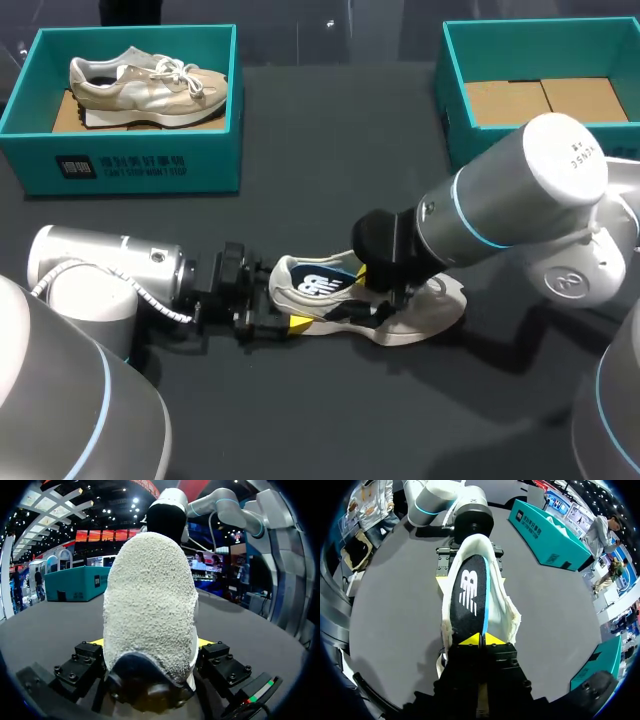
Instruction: Take the shoe out of the shoebox, open the shoe tongue, remove and reinsert the insole, then place the shoe into the shoebox
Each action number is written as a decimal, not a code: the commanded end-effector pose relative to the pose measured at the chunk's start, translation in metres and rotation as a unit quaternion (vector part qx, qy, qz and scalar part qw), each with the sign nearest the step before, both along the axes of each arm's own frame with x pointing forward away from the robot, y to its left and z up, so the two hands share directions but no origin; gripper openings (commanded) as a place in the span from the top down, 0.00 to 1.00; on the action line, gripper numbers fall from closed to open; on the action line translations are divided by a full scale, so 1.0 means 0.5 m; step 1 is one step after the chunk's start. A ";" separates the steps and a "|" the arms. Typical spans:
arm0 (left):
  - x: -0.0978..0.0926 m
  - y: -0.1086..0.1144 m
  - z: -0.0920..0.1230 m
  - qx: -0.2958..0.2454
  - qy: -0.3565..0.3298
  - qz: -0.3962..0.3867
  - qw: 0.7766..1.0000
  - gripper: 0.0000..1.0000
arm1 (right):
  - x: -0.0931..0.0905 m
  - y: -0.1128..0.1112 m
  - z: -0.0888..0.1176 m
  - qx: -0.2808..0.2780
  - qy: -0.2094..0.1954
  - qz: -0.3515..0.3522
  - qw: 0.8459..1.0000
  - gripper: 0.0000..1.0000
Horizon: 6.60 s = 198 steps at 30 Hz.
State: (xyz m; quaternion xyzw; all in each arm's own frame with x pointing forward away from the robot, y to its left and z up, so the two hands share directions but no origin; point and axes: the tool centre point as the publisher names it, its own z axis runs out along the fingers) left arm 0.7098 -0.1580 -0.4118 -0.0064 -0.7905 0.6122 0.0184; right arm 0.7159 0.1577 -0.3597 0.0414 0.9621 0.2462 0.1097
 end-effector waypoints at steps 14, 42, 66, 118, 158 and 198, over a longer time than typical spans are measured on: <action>0.002 0.001 -0.003 0.001 0.000 0.000 1.000 1.00 | -0.003 0.015 0.050 -0.009 -0.022 0.072 0.997 1.00; 0.002 0.001 -0.003 0.001 0.000 0.000 1.000 1.00 | 0.003 0.043 0.015 -0.115 0.099 0.036 0.988 0.61; 0.002 0.001 -0.003 0.001 0.000 0.000 1.000 1.00 | -0.028 0.025 0.045 -0.040 0.028 0.073 0.996 1.00; 0.002 0.001 -0.003 0.001 0.000 0.000 1.000 1.00 | 0.007 0.140 0.092 -0.064 0.146 0.101 0.982 0.60; 0.002 0.001 -0.003 0.001 0.000 0.000 1.000 1.00 | -0.014 0.128 0.086 0.068 0.332 0.096 0.936 0.50; 0.002 0.001 -0.003 0.001 0.000 0.000 1.000 1.00 | -0.026 0.175 0.085 0.103 0.322 0.139 0.931 1.00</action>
